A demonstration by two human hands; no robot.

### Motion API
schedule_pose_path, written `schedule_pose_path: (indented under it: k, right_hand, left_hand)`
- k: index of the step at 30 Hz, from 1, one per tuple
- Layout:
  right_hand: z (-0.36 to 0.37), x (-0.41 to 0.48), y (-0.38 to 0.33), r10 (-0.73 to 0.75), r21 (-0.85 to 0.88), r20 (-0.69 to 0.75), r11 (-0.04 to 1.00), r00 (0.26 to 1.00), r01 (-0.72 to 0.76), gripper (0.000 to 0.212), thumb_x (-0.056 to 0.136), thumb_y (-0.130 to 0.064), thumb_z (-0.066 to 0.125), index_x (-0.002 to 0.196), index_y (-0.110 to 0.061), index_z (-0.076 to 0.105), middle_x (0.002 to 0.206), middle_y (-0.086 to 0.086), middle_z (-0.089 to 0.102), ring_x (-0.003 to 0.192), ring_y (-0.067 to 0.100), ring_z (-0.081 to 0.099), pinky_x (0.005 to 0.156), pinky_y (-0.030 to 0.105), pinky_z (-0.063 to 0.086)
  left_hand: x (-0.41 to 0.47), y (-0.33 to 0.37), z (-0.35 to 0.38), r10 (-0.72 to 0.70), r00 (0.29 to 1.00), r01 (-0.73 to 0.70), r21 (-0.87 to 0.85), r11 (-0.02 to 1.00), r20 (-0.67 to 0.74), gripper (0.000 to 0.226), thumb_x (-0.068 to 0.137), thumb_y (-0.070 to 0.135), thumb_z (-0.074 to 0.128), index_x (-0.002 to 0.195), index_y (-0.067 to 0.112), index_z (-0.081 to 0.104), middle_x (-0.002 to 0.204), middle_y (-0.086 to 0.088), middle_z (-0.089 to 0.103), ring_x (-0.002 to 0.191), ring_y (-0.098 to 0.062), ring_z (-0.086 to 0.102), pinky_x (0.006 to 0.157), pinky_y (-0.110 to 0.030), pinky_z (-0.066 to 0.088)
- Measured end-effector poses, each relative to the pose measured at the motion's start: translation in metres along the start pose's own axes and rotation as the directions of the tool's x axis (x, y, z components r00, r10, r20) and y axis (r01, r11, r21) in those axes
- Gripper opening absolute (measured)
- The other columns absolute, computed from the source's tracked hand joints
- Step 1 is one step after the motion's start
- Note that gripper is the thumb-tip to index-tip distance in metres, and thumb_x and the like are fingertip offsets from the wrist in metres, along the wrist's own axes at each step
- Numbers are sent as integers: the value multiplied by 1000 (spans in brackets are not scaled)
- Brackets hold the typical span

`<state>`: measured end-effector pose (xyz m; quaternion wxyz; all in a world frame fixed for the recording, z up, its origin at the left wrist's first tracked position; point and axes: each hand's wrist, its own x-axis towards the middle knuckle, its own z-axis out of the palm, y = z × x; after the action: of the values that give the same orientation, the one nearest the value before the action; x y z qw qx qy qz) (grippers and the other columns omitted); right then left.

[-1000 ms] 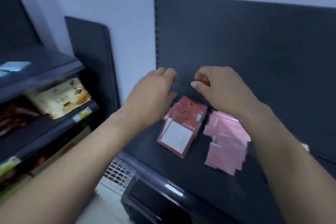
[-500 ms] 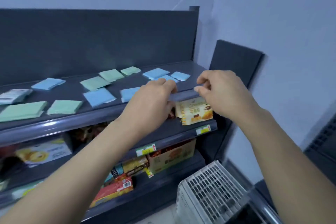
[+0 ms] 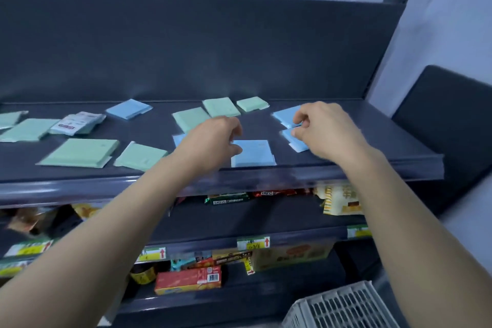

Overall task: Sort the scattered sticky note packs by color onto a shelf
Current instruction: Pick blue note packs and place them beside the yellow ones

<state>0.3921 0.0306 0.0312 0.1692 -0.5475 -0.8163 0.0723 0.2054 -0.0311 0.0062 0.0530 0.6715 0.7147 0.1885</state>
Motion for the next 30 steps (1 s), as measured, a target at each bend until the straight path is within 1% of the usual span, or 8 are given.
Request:
schedule_pose_path:
  k: [3, 8, 11, 14, 18, 23, 26, 30]
  right_hand:
    - [7, 36, 21, 26, -21, 62, 999, 998, -25, 20, 88, -19, 62, 107, -12, 63, 107, 6, 63, 98, 29, 57, 84, 38, 50]
    - [17, 78, 59, 145, -105, 222, 987, 964, -124, 37, 86, -21, 66, 116, -1, 61, 117, 15, 61, 107, 32, 59, 90, 41, 50]
    - [24, 94, 76, 187, -154, 339, 978, 922, -141, 35, 82, -35, 69, 96, -4, 61, 99, 8, 60, 87, 24, 60, 67, 32, 45]
    - [31, 105, 80, 209, -170, 395, 974, 894, -153, 39, 80, -44, 69, 79, -10, 49, 79, 1, 48, 67, 16, 46, 53, 26, 31]
    - [34, 115, 78, 218, -182, 438, 972, 872, -152, 47, 79, -47, 71, 96, -8, 51, 95, 3, 53, 85, 22, 53, 62, 27, 39]
    - [33, 124, 78, 261, -194, 460, 962, 849, -191, 51, 81, -43, 71, 110, -5, 53, 107, 6, 52, 95, 23, 46, 76, 29, 40]
    - [30, 124, 75, 264, -159, 378, 963, 888, -219, 32, 87, -32, 66, 98, -5, 52, 99, 6, 47, 88, 21, 42, 69, 28, 37]
    - [22, 114, 69, 268, 117, 107, 953, 957, -280, 11, 88, -7, 53, 79, -6, 46, 93, 9, 49, 63, 20, 40, 50, 28, 31]
  left_hand:
    - [35, -5, 15, -65, 988, 62, 24, 998, 140, 41, 82, 26, 69, 118, 13, 53, 112, -3, 57, 92, -20, 49, 78, -28, 41]
    - [72, -10, 30, -166, 909, 130, 118, 984, 383, 75, 74, 39, 75, 137, 18, 40, 136, -1, 47, 121, -24, 47, 94, -32, 38]
    - [86, -8, 31, -187, 873, 137, 142, 980, 451, 79, 72, 41, 76, 138, 19, 39, 138, 2, 45, 118, -23, 50, 96, -34, 42]
    - [95, -4, 31, -194, 846, 102, 206, 973, 496, 70, 71, 42, 77, 128, 16, 46, 123, 1, 48, 103, -23, 51, 84, -32, 44]
    - [102, -1, 29, -130, 909, 98, 100, 990, 396, 31, 77, 31, 74, 89, 16, 50, 83, 4, 47, 65, -11, 43, 55, -26, 32]
    - [106, 2, 21, -64, 985, 83, -110, 990, 162, 17, 84, 20, 66, 88, 13, 52, 75, 5, 48, 66, -14, 45, 53, -24, 33]
    - [103, 0, 17, -66, 992, 83, -166, 983, 107, 15, 86, 19, 64, 91, 10, 53, 76, 4, 50, 63, -11, 45, 52, -25, 33]
    - [97, 1, 14, -19, 999, 29, -229, 973, 47, 14, 86, 18, 63, 91, 11, 52, 80, -3, 56, 64, -17, 47, 54, -29, 35]
